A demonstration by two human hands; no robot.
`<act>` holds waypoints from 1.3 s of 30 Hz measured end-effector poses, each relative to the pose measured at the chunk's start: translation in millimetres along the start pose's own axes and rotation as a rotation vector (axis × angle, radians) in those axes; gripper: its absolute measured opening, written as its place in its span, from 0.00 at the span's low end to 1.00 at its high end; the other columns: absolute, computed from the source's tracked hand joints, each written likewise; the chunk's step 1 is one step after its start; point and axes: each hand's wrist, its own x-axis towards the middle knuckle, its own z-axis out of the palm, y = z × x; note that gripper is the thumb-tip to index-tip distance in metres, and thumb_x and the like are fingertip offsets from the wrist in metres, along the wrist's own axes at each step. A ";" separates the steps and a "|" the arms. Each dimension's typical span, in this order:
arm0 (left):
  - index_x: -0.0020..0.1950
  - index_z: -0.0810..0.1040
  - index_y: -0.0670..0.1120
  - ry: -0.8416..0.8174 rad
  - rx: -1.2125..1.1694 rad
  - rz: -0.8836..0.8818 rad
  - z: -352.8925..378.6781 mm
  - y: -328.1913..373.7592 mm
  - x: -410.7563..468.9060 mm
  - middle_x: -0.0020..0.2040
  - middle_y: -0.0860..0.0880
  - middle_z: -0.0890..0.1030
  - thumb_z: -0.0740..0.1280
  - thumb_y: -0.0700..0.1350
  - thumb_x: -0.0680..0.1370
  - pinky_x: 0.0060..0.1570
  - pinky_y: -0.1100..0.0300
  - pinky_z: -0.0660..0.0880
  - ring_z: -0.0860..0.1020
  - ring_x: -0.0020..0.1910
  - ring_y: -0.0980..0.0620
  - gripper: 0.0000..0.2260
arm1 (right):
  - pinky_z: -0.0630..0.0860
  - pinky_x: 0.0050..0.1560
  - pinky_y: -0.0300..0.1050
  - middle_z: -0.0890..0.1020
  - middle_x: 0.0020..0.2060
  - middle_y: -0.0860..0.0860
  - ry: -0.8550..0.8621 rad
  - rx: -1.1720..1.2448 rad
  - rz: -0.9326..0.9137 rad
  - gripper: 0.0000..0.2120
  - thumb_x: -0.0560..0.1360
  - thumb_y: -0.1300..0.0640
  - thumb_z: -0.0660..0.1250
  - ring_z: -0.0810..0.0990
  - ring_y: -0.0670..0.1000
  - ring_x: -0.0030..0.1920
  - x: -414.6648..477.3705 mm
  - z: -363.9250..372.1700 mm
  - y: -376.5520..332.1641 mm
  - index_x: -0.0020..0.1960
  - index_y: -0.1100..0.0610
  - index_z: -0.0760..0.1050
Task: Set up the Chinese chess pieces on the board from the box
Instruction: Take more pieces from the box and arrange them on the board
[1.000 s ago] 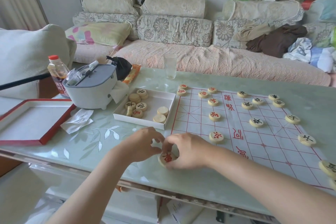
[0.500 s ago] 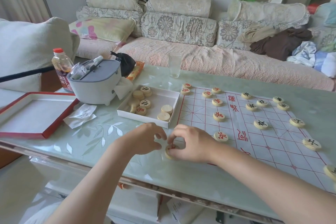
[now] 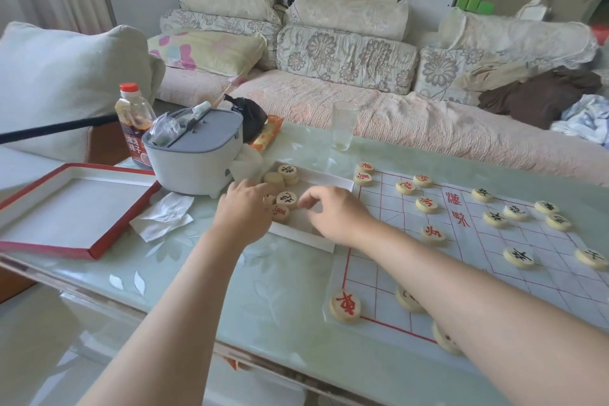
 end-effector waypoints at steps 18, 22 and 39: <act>0.59 0.77 0.56 -0.042 0.001 0.001 15.6 -11.9 21.9 0.56 0.53 0.79 0.62 0.48 0.77 0.56 0.53 0.69 0.71 0.58 0.46 0.13 | 0.69 0.52 0.43 0.75 0.58 0.46 -0.230 -0.322 -0.073 0.19 0.74 0.42 0.68 0.76 0.50 0.59 65.0 14.3 -0.6 0.63 0.43 0.73; 0.63 0.72 0.54 -0.075 -0.416 -0.079 15.2 6.3 26.7 0.53 0.53 0.81 0.64 0.52 0.77 0.48 0.55 0.75 0.78 0.52 0.49 0.15 | 0.76 0.56 0.46 0.80 0.51 0.40 -0.112 -0.093 -0.078 0.21 0.68 0.42 0.75 0.79 0.46 0.52 62.4 -2.4 7.1 0.58 0.43 0.76; 0.66 0.72 0.56 -0.104 -0.369 -0.054 17.6 30.6 20.2 0.57 0.48 0.78 0.58 0.39 0.78 0.38 0.59 0.70 0.74 0.46 0.50 0.20 | 0.68 0.60 0.37 0.77 0.67 0.43 -0.299 -0.316 0.017 0.20 0.77 0.49 0.67 0.74 0.46 0.66 36.6 -30.2 47.2 0.69 0.44 0.74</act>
